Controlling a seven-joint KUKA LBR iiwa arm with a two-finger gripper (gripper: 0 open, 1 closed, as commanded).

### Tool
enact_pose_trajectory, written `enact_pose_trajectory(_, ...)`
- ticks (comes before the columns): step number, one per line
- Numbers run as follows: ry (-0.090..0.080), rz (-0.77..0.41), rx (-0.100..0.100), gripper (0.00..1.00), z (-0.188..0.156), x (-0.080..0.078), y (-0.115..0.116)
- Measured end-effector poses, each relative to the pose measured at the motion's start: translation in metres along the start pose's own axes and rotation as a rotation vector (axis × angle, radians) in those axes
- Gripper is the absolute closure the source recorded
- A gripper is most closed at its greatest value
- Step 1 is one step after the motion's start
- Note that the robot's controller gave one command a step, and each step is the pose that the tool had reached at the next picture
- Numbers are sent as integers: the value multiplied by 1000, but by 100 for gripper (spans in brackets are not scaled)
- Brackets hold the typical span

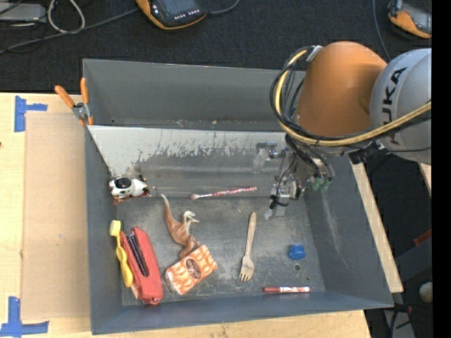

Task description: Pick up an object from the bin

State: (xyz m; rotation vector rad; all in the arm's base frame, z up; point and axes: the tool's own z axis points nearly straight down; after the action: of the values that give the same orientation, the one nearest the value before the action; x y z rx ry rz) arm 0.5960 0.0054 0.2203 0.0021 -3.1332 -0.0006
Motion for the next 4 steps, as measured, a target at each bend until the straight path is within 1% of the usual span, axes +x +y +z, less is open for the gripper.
enact_pose_trajectory(1,-8,0,0,0,-5,-1,0)
enact_pose_trajectory(2,-5,42,-1,0,16,42,22)
enact_pose_trajectory(3,-13,120,-2,0,62,39,-16)
enact_pose_trajectory(4,-9,-87,-2,0,114,89,22)
